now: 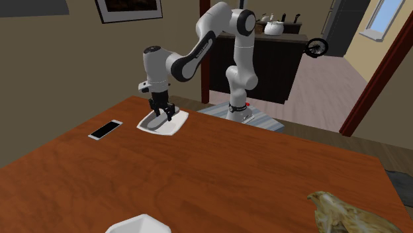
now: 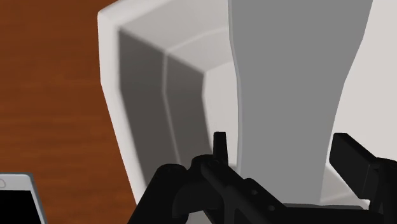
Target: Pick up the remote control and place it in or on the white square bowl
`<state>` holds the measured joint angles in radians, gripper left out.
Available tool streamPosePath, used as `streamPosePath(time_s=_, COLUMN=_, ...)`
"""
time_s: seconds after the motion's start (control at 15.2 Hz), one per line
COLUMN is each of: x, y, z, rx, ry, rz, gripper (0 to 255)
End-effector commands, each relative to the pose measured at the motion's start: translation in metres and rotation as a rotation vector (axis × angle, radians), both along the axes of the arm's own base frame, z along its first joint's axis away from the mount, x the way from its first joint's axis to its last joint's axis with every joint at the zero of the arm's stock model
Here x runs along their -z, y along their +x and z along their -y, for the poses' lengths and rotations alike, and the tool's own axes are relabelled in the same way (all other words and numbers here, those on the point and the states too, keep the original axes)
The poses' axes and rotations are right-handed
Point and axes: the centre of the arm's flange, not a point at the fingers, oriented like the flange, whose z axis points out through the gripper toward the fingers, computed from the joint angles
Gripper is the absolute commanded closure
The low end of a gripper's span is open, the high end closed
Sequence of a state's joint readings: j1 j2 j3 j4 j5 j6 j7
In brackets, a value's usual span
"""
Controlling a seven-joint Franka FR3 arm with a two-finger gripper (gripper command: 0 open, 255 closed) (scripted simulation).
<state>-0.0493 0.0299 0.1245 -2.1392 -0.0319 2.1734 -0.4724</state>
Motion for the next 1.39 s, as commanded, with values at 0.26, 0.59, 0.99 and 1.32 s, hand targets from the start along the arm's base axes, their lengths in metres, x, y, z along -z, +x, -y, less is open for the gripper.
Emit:
streamPosePath(time_s=0.26, x=0.003, y=0.000, z=0.001, rx=0.000, ry=0.000, rz=-0.005, gripper=0)
streamPosePath(time_s=0.59, x=0.003, y=0.000, z=0.001, rx=0.000, ry=0.000, rz=-0.005, gripper=0)
streamPosePath(time_s=0.99, x=-0.047, y=0.000, z=-0.001, rx=0.000, ry=0.000, rz=-0.005, gripper=0)
streamPosePath(time_s=1.32, x=-0.046, y=0.000, z=-0.001, rx=0.000, ry=0.000, rz=-0.005, gripper=0)
